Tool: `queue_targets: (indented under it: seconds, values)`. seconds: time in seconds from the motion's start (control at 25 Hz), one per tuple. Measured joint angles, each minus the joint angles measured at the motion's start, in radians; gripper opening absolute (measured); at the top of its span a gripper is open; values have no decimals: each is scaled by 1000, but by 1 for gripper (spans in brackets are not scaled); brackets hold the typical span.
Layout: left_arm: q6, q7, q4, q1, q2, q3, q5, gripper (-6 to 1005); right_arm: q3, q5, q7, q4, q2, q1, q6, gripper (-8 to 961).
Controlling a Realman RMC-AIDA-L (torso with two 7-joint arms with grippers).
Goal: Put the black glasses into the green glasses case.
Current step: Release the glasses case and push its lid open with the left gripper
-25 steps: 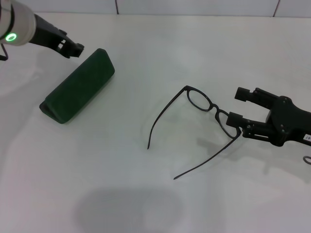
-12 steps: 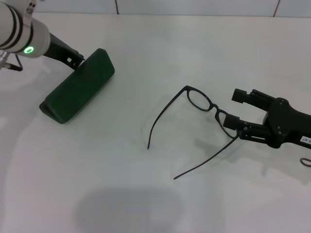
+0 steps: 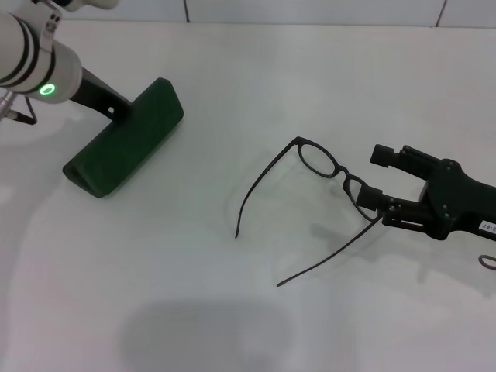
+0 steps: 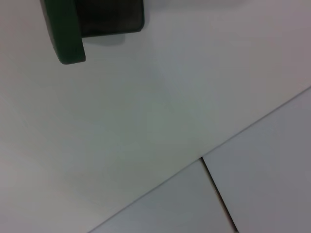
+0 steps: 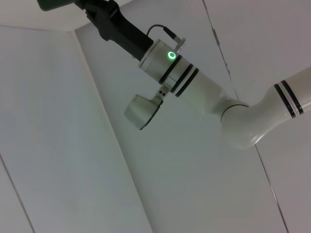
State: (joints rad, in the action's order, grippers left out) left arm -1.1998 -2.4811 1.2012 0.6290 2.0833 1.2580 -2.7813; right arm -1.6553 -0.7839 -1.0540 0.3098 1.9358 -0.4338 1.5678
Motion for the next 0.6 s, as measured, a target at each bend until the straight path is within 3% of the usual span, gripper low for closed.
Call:
queue_targets:
  seconds: [0.32,0.6]
  values:
    - [-59,1,16,0,5,17,11,28,1,0,6,0,0,2,0,866]
    - [-147,-4,69,-6,6,112,83,28,2,7,14,0,0,4,-1,866]
